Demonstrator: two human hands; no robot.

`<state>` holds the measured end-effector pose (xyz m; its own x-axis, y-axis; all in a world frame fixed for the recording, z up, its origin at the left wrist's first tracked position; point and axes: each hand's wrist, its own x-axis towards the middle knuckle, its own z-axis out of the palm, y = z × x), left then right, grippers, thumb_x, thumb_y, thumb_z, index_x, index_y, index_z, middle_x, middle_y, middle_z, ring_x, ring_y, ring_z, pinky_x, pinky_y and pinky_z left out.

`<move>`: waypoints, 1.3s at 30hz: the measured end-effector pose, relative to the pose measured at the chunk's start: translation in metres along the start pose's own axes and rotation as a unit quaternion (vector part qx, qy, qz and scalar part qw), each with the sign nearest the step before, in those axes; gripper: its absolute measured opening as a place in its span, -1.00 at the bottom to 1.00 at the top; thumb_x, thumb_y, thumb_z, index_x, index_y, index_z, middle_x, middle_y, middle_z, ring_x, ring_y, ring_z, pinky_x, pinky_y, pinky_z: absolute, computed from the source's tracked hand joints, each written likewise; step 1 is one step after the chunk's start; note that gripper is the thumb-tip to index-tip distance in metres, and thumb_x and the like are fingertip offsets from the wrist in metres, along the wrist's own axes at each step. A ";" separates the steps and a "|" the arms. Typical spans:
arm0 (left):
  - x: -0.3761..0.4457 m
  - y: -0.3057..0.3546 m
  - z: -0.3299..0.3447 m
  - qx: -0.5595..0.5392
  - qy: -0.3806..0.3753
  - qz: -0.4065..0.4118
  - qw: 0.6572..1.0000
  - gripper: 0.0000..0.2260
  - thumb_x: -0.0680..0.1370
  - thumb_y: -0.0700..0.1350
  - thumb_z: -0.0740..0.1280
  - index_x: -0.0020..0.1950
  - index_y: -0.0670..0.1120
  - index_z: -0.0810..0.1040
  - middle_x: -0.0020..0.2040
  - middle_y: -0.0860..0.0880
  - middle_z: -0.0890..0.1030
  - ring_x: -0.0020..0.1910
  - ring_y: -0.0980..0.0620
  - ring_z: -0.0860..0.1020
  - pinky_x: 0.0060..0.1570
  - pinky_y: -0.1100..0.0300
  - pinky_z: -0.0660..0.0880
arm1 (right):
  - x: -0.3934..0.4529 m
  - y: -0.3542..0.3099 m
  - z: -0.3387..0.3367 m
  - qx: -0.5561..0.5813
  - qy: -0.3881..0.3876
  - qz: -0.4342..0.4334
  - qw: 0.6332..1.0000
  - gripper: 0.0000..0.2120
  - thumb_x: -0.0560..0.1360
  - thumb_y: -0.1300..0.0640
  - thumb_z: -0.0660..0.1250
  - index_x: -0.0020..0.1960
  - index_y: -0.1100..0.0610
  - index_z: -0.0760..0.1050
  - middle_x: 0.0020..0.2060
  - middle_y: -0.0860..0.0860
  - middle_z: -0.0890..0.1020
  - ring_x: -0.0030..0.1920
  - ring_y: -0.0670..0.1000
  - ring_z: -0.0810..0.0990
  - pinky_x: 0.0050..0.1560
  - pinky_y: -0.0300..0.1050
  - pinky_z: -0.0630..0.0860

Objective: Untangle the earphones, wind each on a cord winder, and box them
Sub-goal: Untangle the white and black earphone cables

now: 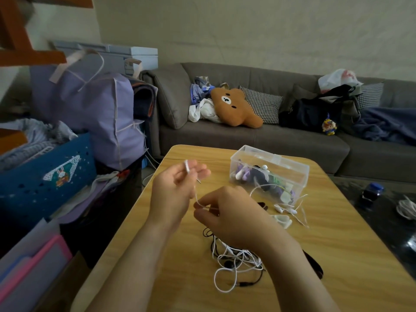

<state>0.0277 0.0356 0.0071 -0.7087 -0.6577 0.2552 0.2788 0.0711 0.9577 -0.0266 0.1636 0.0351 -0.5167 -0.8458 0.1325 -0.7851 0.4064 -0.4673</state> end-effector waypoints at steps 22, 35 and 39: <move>-0.005 0.009 -0.002 0.042 -0.232 -0.127 0.964 -0.68 0.66 -0.09 0.17 -0.27 -0.15 0.46 -0.42 -0.04 0.31 -0.39 0.03 0.25 -0.30 0.11 0.13 | -0.007 0.036 -0.030 0.247 0.333 0.078 0.907 -0.84 0.40 -0.05 0.55 -0.17 0.03 0.70 -0.36 0.15 0.66 -0.47 -0.01 0.45 -0.44 -0.16 0.42; -0.006 0.014 -0.010 -0.208 -0.250 -0.230 0.917 -0.73 0.53 -0.07 0.16 -0.38 -0.06 0.36 -0.47 -0.03 0.30 -0.44 0.03 0.17 -0.30 0.10 0.09 | -0.004 0.043 -0.022 0.195 0.233 0.145 0.941 -0.75 0.46 -0.14 0.47 -0.21 0.03 0.67 -0.44 -0.09 0.56 -0.48 -0.27 0.46 -0.48 -0.39 0.34; -0.001 0.017 -0.013 -0.343 -0.154 -0.189 0.907 -0.71 0.60 -0.02 0.14 -0.30 -0.07 0.38 -0.31 -0.12 0.52 -0.31 -0.05 0.51 -0.21 0.09 0.32 | -0.005 0.035 -0.024 0.139 0.122 0.135 0.973 -0.71 0.55 -0.17 0.32 -0.13 0.00 0.67 -0.40 -0.07 0.61 -0.50 -0.25 0.48 -0.42 -0.40 0.35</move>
<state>0.0416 0.0274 0.0215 -0.9557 -0.2899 0.0516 0.2409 -0.6690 0.7031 -0.0599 0.1908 0.0392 -0.7835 -0.6007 0.1589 -0.5037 0.4643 -0.7285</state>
